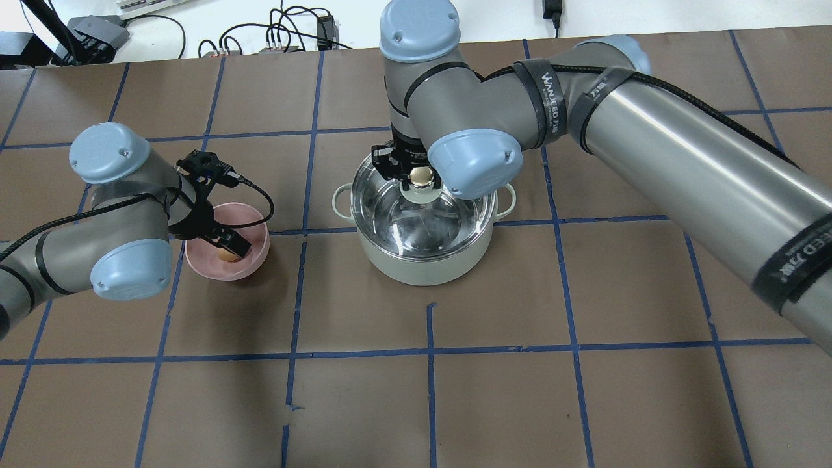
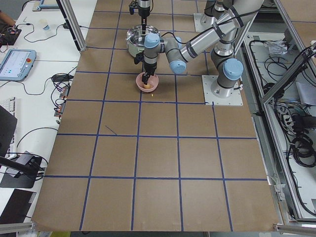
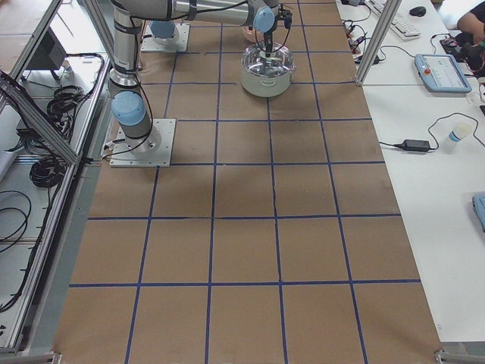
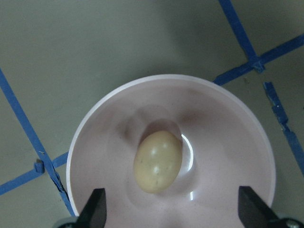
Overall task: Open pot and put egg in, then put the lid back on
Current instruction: 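Close the right gripper on the glass lid knob and lift the lid, then carry the lid away from the pot with the right gripper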
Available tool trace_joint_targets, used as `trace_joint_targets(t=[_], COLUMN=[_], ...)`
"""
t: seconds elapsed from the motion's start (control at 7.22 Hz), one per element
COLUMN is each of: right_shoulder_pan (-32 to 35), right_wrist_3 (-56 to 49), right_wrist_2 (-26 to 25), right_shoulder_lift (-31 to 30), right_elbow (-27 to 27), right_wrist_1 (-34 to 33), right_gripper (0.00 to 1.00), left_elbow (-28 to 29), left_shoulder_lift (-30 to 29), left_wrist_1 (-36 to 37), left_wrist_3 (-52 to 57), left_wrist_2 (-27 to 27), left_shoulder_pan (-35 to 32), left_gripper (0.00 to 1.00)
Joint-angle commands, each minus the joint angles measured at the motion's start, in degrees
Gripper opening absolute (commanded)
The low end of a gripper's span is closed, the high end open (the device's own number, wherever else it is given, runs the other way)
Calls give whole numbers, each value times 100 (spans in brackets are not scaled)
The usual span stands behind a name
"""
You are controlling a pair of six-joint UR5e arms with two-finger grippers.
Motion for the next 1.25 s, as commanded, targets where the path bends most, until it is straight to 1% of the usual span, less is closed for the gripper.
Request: trace_joint_targets(t=[0.0,0.14,0.28,0.42,0.55,0.69,0.83,0.97,1.11], right_shoulder_pan=[0,-9,-122,-419,-892,-1418,-1833,-2019,-2021], right_wrist_3=[-27,-36,-62,-289,-387,-910,-1376,-1616,-1627], right_wrist_2=[-10,-18,-27,-19,-1,25,78,78,69], right_shoulder_lift=[-61,-253,-594,-1032,-1498,-1824,-1915,-1933,-1968], right_elbow=[-55,-160,-213,-187,-187,-187,-204,-222,-240], right_wrist_1=[-7,19,359,884,1551,1975,2249,2269,2269], right_gripper=[6,5,6,6,6,6,6,6,6], left_elbow=[-14,-22,-49,-40,-49,-49,-49,-49,-58], left_shoulder_lift=[-245,-246,-255,-272,-298,-333,-351,-360,-369], left_wrist_1=[344,345,337,345,345,354,354,354,345], left_wrist_3=[190,313,419,446,464,464,464,464,455], left_wrist_2=[3,12,-5,-23,-32,-32,-32,-32,-32], left_shoulder_pan=[0,0,0,0,0,0,0,0,0], left_gripper=[96,96,96,96,96,96,96,96,96])
